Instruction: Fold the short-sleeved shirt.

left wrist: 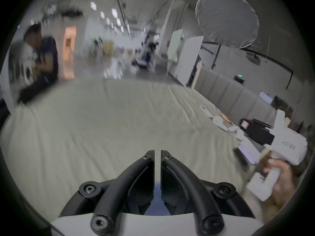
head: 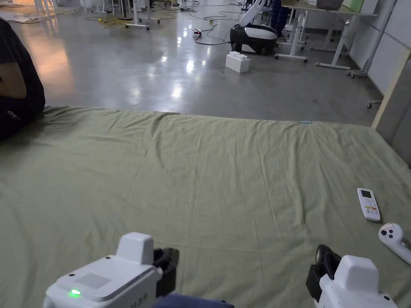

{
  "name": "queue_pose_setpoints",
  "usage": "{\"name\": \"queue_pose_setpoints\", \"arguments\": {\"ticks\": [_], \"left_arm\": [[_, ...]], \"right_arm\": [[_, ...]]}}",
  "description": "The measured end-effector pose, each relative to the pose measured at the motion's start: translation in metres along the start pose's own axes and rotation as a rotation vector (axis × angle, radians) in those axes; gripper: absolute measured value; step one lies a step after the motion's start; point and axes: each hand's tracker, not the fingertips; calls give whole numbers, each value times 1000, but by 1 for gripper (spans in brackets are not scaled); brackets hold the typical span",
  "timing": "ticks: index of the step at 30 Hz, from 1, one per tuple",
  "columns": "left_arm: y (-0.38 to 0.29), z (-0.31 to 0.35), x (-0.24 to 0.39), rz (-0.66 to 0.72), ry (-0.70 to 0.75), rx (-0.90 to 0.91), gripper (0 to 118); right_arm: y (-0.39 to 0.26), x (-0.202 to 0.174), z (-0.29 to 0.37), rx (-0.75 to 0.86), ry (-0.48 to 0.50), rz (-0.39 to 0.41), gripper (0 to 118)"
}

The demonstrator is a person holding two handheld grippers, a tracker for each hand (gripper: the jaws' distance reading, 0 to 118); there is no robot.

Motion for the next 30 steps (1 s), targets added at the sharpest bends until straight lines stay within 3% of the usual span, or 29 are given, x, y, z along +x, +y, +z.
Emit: {"name": "queue_pose_setpoints", "arguments": {"ticks": [8, 12, 20, 23, 26, 30], "left_arm": [[19, 21, -28, -60, 314, 271, 4], [21, 28, -36, -68, 423, 357, 4], [23, 35, -50, -83, 461, 364, 4], [17, 34, -57, -80, 444, 324, 4], [6, 34, -66, -81, 439, 276, 4], [-14, 36, -76, -53, 429, 205, 4]], "right_arm": [[33, -14, 0, 123, -33, 34, 0], [46, -21, 2, 211, -64, 89, 0], [63, -26, 7, 267, -83, 103, 0], [60, -28, 10, 236, -60, 107, 0], [33, -37, 14, 78, 28, 49, 0], [-28, -71, 27, -65, 151, 154, 0]]}}
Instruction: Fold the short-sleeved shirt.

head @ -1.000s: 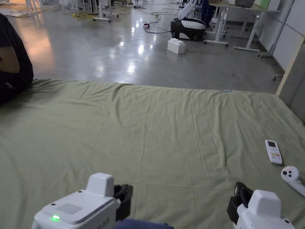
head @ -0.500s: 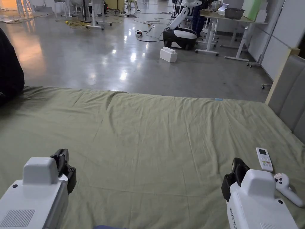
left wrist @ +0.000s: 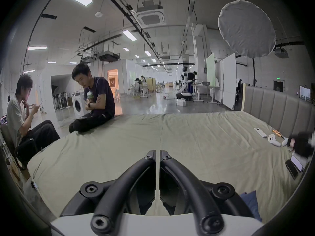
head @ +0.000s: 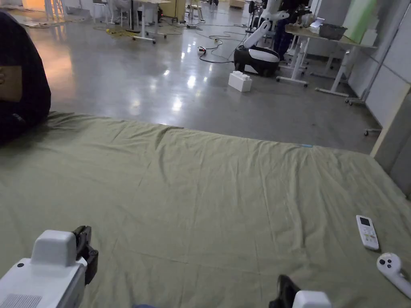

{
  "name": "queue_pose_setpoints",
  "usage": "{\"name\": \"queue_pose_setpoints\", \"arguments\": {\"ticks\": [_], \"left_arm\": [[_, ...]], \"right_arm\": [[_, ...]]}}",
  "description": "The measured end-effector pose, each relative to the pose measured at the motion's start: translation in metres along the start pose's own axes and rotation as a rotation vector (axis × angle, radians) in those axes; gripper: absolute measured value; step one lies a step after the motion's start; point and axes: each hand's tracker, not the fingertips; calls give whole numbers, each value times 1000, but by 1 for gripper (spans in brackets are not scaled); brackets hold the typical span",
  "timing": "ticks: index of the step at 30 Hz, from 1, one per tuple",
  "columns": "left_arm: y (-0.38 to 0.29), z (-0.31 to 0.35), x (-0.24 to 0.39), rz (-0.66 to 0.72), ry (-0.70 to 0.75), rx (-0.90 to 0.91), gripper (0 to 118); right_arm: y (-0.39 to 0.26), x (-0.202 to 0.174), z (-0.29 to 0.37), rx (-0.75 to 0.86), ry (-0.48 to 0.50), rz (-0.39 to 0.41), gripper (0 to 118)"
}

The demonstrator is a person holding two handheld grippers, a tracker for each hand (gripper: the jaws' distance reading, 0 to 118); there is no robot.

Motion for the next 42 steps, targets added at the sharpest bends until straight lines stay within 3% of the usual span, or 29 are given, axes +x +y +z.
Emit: {"name": "queue_pose_setpoints", "arguments": {"ticks": [5, 13, 18, 20, 22, 24, 33, 40, 42], "left_arm": [[-21, 5, -10, 10, -2, -65, 4], [-41, 20, -21, 47, -23, -148, 4], [-62, 13, -25, 155, -192, -312, 6], [-70, 1, -28, 235, -276, -403, 31], [-76, -18, -35, 297, -334, -455, 70], [-89, -35, -34, 424, -493, -577, 83], [-138, -104, -12, 593, -791, -791, 84], [-179, -131, -28, 829, -858, -808, 81], [-180, -125, -31, 828, -871, -799, 79]], "right_arm": [[-63, -55, -12, -178, 130, 31, 0], [-101, -78, -56, -276, 90, 55, 1], [-113, -74, -67, -296, 81, 36, 1], [-113, -74, -69, -298, 79, 37, 1], [-113, -73, -68, -297, 79, 32, 1], [-115, -72, -69, -297, 82, 32, 1], [-106, -71, -62, -300, 94, 15, 1], [-106, -68, -62, -303, 99, 4, 1], [-101, -71, -58, -303, 98, 5, 1]]}}
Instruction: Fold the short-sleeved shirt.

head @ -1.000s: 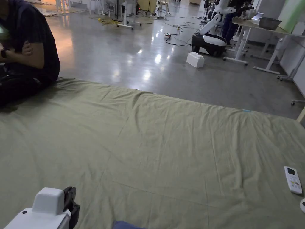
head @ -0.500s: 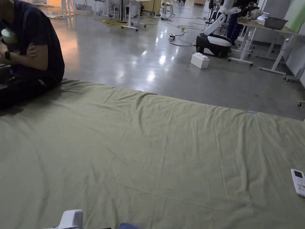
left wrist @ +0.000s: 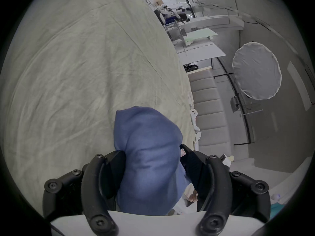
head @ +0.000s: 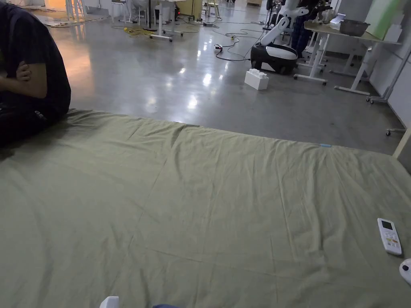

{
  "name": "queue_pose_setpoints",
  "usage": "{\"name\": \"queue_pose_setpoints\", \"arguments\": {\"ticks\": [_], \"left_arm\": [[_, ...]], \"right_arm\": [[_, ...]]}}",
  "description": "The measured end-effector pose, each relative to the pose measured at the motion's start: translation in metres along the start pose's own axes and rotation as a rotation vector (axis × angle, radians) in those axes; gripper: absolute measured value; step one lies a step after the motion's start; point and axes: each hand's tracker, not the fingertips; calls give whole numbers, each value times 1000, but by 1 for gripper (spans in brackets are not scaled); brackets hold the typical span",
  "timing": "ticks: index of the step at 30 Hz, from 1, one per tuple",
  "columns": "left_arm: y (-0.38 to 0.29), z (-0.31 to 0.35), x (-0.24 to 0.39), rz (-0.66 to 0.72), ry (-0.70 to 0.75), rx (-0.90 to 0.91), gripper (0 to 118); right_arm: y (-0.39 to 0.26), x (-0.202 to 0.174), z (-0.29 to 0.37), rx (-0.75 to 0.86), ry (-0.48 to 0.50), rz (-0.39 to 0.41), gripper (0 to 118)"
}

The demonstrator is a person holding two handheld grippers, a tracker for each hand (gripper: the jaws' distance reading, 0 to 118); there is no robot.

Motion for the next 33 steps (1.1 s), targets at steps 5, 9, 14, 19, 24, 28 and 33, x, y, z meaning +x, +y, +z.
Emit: {"name": "queue_pose_setpoints", "arguments": {"ticks": [5, 9, 14, 19, 24, 28, 33], "left_arm": [[0, 8, 5, -56, 30, -24, 65], [8, 19, -1, -43, 40, -61, 65], [3, 11, -8, -17, 16, -62, 66], [4, -4, 6, -22, 27, -102, 66], [9, -6, 11, -52, 59, -135, 66], [5, -14, 13, -60, 40, -132, 60], [-4, -14, 17, -50, 50, -114, 35]], "right_arm": [[8, -5, 10, -2, 1, 11, 1], [3, 0, 2, -4, 4, 18, 1], [-1, 0, -2, -3, -8, 24, 1], [-3, 1, -5, -7, -7, 33, 1], [3, -3, 2, -8, -7, 38, 1], [0, -2, -2, -7, -10, 31, 1], [-2, 0, -5, -7, -9, 28, 1]]}}
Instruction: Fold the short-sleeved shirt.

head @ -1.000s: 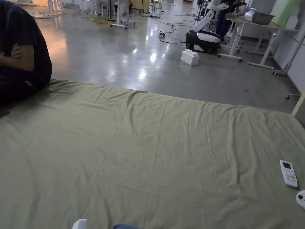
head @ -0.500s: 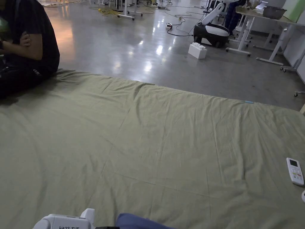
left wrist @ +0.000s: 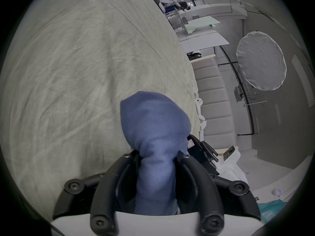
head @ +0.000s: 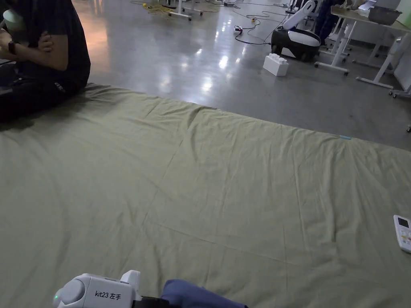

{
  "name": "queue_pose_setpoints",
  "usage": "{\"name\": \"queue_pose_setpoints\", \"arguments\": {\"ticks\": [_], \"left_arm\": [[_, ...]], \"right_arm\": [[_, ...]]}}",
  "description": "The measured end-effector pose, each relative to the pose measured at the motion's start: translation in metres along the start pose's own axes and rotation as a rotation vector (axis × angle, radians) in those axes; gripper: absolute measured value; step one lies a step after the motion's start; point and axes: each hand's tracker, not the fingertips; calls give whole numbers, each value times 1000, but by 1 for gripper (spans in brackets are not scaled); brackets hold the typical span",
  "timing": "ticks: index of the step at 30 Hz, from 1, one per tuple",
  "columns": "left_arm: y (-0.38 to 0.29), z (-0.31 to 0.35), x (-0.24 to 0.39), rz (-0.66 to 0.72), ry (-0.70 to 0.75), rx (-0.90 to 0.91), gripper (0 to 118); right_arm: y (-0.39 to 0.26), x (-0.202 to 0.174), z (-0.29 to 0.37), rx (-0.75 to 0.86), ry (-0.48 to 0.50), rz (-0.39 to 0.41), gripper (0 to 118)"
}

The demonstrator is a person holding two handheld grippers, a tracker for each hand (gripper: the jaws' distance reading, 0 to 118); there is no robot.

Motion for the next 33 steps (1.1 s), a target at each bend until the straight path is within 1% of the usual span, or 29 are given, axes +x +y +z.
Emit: {"name": "queue_pose_setpoints", "arguments": {"ticks": [2, 6, 8, 11, 15, 24, 28, 32, 33], "left_arm": [[-3, 2, 3, 15, -13, 9, 30], [-3, 14, 17, 5, -42, 37, 27], [6, 25, 10, -1, -60, 51, 26], [14, 51, 19, -17, -53, 81, 26], [25, 101, 19, -34, -12, 109, 26], [61, 244, -20, -77, 150, 165, 26], [74, 295, -32, -98, 261, 161, 26], [90, 339, -42, -55, 339, 159, 26], [95, 348, -45, -63, 389, 166, 26]], "right_arm": [[-1, 1, -1, 3, 3, -2, 1], [1, 6, 3, 16, 18, -5, 1], [6, 9, 9, 40, 16, -6, 1], [21, 20, 18, 97, -16, -12, 1], [53, 45, 31, 184, -63, -23, 1], [131, 110, 60, 363, -200, -42, 1], [152, 130, 68, 404, -248, -62, 1], [159, 139, 71, 417, -277, -69, 1], [159, 140, 71, 416, -281, -71, 1]]}}
